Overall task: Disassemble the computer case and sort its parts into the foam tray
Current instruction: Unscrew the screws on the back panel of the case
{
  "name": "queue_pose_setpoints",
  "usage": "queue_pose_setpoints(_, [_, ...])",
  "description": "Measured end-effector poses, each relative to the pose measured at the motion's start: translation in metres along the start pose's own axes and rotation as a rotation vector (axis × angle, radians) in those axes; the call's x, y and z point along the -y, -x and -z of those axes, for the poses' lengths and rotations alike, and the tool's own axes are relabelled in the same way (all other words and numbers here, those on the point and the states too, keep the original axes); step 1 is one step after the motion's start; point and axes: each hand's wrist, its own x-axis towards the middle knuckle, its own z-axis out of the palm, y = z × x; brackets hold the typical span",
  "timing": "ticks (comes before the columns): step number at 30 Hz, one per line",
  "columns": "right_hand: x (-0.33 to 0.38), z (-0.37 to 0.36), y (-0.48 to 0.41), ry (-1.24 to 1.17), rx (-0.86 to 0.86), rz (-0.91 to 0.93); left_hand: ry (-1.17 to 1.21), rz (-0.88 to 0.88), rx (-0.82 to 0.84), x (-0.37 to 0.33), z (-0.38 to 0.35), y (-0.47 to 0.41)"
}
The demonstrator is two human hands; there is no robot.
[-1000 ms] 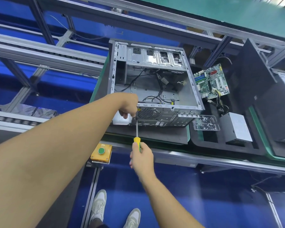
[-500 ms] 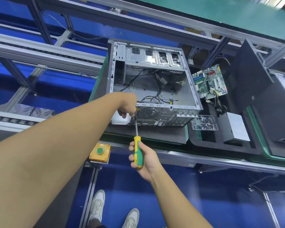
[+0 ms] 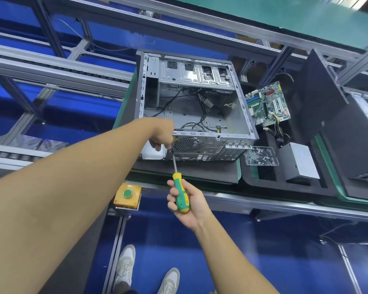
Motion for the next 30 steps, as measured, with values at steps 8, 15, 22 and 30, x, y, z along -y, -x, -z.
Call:
queue_pose_setpoints(8, [-0.033, -0.016, -0.002, 1.057, -0.596, 0.540, 0.004, 0.000, -0.003, -0.001, 0.000, 0.001])
queue_pose_setpoints(15, [-0.009, -0.004, -0.003, 0.041, 0.017, -0.033, 0.000, -0.004, 0.001, -0.001, 0.000, 0.001])
queue_pose_setpoints(22, [-0.026, -0.005, -0.001, 1.123, -0.675, 0.513, -0.006, -0.003, 0.008, -0.001, 0.000, 0.001])
queue_pose_setpoints(30, [-0.003, -0.008, -0.002, 0.376, -0.187, 0.048, -0.016, -0.002, -0.006, -0.001, 0.001, 0.003])
